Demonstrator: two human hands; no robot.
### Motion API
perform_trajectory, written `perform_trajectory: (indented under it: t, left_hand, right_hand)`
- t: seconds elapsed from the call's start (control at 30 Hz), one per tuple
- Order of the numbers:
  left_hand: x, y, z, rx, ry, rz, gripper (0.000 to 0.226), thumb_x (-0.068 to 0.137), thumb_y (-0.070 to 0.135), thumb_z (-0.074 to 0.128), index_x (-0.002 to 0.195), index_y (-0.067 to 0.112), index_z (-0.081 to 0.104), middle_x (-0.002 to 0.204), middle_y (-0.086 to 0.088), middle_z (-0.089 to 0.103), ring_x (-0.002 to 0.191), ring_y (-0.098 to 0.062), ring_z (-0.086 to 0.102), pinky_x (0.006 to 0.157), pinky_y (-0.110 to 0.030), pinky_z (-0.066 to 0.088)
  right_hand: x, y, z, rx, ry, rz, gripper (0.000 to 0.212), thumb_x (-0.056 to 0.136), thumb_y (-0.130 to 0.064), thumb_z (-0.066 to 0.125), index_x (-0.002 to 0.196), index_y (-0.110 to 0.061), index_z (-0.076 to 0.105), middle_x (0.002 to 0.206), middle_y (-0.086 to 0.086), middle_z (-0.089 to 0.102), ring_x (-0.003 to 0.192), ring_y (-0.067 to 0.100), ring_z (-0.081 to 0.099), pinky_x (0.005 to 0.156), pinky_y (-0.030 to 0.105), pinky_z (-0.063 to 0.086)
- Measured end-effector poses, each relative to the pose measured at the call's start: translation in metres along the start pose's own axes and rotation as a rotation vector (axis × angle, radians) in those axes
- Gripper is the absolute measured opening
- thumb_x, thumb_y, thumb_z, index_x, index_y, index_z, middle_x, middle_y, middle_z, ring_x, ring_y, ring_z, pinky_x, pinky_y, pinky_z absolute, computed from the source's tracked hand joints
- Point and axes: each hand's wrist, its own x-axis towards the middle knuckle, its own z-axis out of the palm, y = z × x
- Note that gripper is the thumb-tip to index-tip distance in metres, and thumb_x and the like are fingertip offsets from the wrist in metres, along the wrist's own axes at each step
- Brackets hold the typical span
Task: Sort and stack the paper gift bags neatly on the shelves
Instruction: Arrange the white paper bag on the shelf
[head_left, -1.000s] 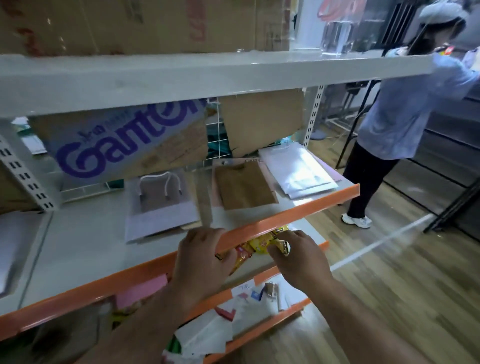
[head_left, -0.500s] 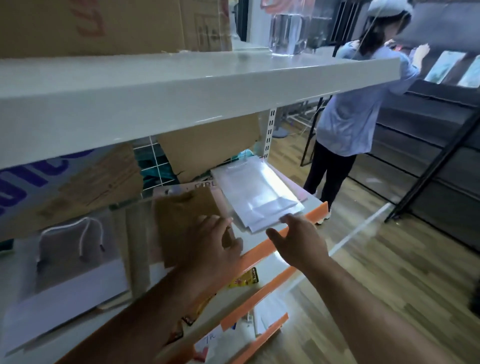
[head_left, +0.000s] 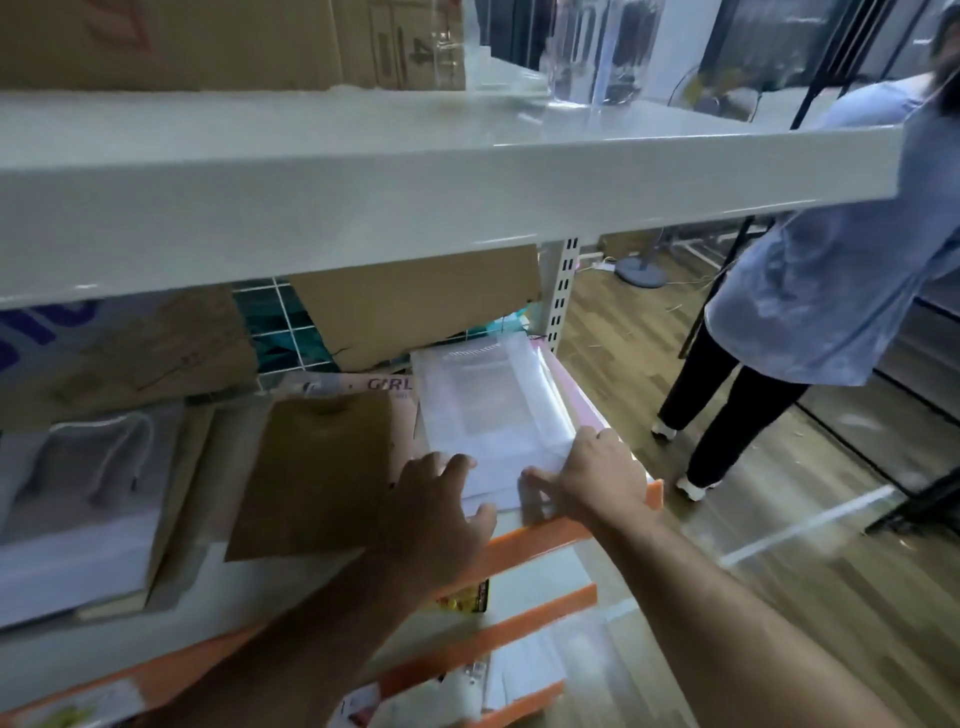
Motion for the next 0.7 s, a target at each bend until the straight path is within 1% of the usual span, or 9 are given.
perform_trajectory:
  t: [0.07,0.17,0.27,0.37,0.43,0.5,0.6,0.63,0.7]
  left_hand:
    - [0.0,0.01,0.011,-0.012,-0.005,-0.054,0.054,0.075,0.048,0.058,0.121,0.02,0.061,0.117,-0.011,0.064,0.105,-0.036,0.063,0.09,-0.045,0.053]
    - [-0.001,0.027,0.014,-0.041,-0.04,-0.168,0.06,0.084,0.042,0.065,0.136,0.018,0.049,0.138,-0.008,0.054,0.124,-0.031,0.055,0.099,-0.038,0.043]
    - [-0.001,0.039,0.016,-0.09,-0.022,-0.224,0.058,0.088,0.04,0.065,0.139,0.019,0.046,0.139,-0.003,0.056,0.127,-0.023,0.053,0.099,-0.03,0.04]
    - [0.0,0.047,0.016,-0.177,0.056,-0.301,0.061,0.086,0.034,0.07,0.14,0.017,0.047,0.138,-0.005,0.058,0.125,-0.024,0.055,0.1,-0.029,0.041]
    - [0.002,0.052,0.011,-0.285,0.082,-0.427,0.063,0.086,0.029,0.07,0.142,0.016,0.045,0.139,-0.007,0.056,0.126,-0.025,0.054,0.1,-0.031,0.041]
    - [0.011,0.051,0.01,-0.454,0.105,-0.593,0.063,0.085,0.027,0.067,0.142,0.017,0.044,0.139,-0.007,0.055,0.124,-0.027,0.054,0.099,-0.035,0.044]
    - [0.028,0.031,0.019,-0.718,0.209,-0.786,0.065,0.067,0.028,0.059,0.13,0.018,0.049,0.129,-0.013,0.06,0.108,-0.037,0.063,0.092,-0.046,0.054]
    - [0.031,0.021,0.025,-0.751,0.21,-0.809,0.066,0.062,0.027,0.052,0.127,0.015,0.052,0.125,-0.018,0.062,0.098,-0.038,0.066,0.086,-0.047,0.057]
    - [0.032,0.019,0.025,-0.791,0.183,-0.842,0.054,0.07,0.019,0.05,0.123,0.01,0.057,0.124,-0.018,0.06,0.067,-0.031,0.067,0.066,-0.039,0.059]
  right_hand:
    - [0.007,0.004,-0.003,0.029,-0.028,-0.022,0.064,0.065,-0.068,0.067,0.1,-0.02,0.044,0.11,0.005,0.053,0.11,0.029,0.054,0.08,0.037,0.043]
    - [0.015,0.009,-0.006,0.068,-0.029,-0.068,0.064,0.065,-0.063,0.071,0.102,-0.017,0.045,0.109,0.006,0.054,0.107,0.03,0.056,0.076,0.036,0.044]
    - [0.021,0.016,-0.003,0.126,-0.028,-0.086,0.061,0.069,-0.06,0.071,0.105,-0.016,0.049,0.106,0.006,0.056,0.098,0.029,0.059,0.068,0.033,0.04]
    - [0.027,0.026,-0.005,0.221,-0.018,-0.086,0.056,0.071,-0.056,0.073,0.102,-0.015,0.05,0.095,0.003,0.059,0.087,0.026,0.058,0.063,0.033,0.037]
    - [0.032,0.03,-0.006,0.313,-0.047,-0.058,0.049,0.071,-0.049,0.075,0.096,-0.014,0.052,0.085,0.001,0.06,0.085,0.026,0.06,0.059,0.033,0.036]
    - [0.039,0.035,-0.005,0.451,-0.076,-0.021,0.033,0.069,-0.035,0.075,0.081,-0.016,0.052,0.073,0.001,0.06,0.08,0.029,0.064,0.057,0.033,0.042]
    - [0.046,0.04,-0.009,0.738,-0.096,0.087,0.023,0.068,-0.014,0.068,0.068,-0.017,0.045,0.064,0.006,0.056,0.059,0.029,0.058,0.06,0.039,0.054]
    - [0.046,0.042,-0.012,0.815,-0.11,0.117,0.023,0.07,-0.008,0.065,0.069,-0.017,0.044,0.064,0.008,0.053,0.054,0.026,0.052,0.054,0.036,0.052]
    - [0.046,0.045,-0.014,0.931,-0.143,0.158,0.026,0.075,0.0,0.06,0.071,-0.016,0.04,0.064,0.009,0.047,0.048,0.022,0.044,0.04,0.025,0.041]
